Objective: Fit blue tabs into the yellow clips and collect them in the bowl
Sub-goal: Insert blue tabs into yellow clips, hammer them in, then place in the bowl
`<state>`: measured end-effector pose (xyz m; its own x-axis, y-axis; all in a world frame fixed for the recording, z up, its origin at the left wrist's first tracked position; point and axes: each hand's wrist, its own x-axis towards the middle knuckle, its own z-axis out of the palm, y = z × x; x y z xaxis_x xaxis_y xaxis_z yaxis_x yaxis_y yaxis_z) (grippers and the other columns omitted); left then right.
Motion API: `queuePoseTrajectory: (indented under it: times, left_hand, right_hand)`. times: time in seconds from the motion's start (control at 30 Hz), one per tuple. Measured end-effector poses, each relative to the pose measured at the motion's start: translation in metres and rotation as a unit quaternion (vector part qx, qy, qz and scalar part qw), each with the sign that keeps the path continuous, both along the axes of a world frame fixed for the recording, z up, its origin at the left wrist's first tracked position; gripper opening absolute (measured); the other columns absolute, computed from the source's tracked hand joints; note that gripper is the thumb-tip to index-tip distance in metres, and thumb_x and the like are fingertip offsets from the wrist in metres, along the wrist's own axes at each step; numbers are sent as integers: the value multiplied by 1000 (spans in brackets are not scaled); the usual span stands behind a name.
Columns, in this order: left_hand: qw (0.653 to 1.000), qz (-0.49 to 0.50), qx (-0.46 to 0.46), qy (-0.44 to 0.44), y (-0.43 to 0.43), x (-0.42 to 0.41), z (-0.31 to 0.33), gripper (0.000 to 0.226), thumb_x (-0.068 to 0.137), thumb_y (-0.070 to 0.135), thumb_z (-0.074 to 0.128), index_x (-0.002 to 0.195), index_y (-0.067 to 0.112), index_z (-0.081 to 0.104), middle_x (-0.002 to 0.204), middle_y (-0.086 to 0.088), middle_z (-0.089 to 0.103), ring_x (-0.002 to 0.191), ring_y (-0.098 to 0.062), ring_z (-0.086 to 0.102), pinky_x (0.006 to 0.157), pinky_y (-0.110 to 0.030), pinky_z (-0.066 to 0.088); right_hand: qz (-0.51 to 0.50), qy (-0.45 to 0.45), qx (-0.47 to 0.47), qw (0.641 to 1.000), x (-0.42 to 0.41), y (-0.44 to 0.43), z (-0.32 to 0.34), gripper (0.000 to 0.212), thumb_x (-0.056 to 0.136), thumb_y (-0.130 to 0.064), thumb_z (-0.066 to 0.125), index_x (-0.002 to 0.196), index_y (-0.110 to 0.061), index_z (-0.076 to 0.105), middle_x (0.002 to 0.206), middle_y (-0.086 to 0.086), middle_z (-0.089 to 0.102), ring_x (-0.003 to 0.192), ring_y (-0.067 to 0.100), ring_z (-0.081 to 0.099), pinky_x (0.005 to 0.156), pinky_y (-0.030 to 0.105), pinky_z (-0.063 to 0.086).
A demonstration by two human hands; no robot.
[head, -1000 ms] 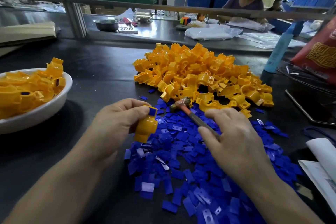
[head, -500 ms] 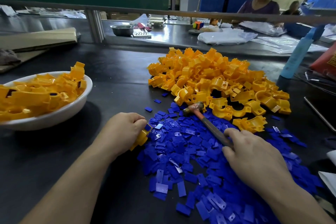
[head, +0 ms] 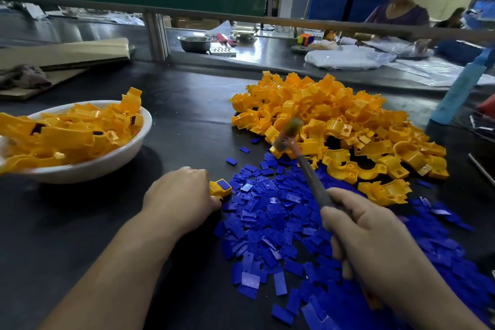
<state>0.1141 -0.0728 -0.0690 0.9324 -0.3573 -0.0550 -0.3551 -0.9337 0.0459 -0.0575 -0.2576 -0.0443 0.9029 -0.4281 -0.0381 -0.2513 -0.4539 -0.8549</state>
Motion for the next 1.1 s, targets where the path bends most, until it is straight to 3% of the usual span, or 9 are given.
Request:
queuePoseTrajectory:
  times: [0.1, 0.17, 0.33, 0.47, 0.63, 0.77, 0.93, 1.1]
  left_hand:
    - [1000, -13, 1, -14, 0, 1, -1, 38, 84, 58, 62, 106, 27, 67, 93, 3, 59, 83, -17, 60, 65, -30, 49]
    - [1000, -19, 0, -22, 0, 2, -3, 35, 84, 57, 62, 100, 26, 69, 88, 3, 58, 81, -18, 59, 58, -29, 42]
    - [999, -23, 14, -35, -3, 4, -5, 34, 86, 55, 61, 100, 25, 70, 79, 4, 50, 79, -19, 58, 55, -29, 37]
    - [999, -24, 9, -30, -3, 5, -7, 35, 87, 54, 61, 101, 24, 70, 80, 4, 47, 80, -19, 56, 56, -29, 39]
    - [999, -24, -10, -27, -2, 6, -8, 29, 86, 50, 62, 79, 23, 59, 77, 4, 44, 78, -21, 52, 57, -30, 35]
    - [1000, -17, -13, -11, -2, 6, -7, 28, 87, 51, 62, 86, 23, 64, 78, 5, 42, 81, -20, 54, 59, -32, 39]
    - [999, -29, -10, -23, -1, 6, -7, 28, 86, 51, 62, 90, 23, 65, 74, 5, 37, 78, -22, 49, 59, -30, 35]
    - [999, -22, -9, -24, 0, 4, -6, 31, 85, 51, 62, 94, 23, 67, 74, 6, 38, 78, -21, 49, 59, -32, 36]
  right_hand:
    - [49, -17, -54, 997, -1, 9, -1, 34, 93, -35, 47, 87, -67, 44, 68, -4, 62, 48, 4, 56, 44, 16, 47]
    - [92, -32, -140, 985, 0, 15, -5, 34, 91, -42, 45, 93, -74, 35, 83, -19, 59, 65, 0, 58, 53, 18, 49]
    - [152, 6, -284, 947, 7, 25, -14, 25, 96, -42, 40, 121, -41, 37, 100, -12, 57, 88, 5, 55, 78, 25, 48]
    - [136, 10, -267, 954, 5, 17, -11, 23, 94, -42, 44, 117, -37, 43, 95, -8, 61, 86, 5, 55, 73, 24, 48]
    - [107, -66, -252, 960, 6, 25, -10, 26, 88, -46, 43, 114, -46, 41, 83, -14, 58, 82, -1, 54, 70, 22, 47]
    - [148, 22, -282, 948, 16, 34, -10, 30, 97, -42, 39, 127, -43, 35, 93, -12, 57, 82, 4, 54, 74, 23, 48]
    - [117, -14, -277, 954, 19, 31, -11, 27, 95, -43, 41, 123, -42, 39, 89, -14, 56, 80, 1, 54, 69, 19, 47]
    - [140, 42, -287, 947, 20, 31, -13, 30, 96, -43, 40, 126, -42, 39, 94, -13, 58, 82, 3, 55, 71, 20, 47]
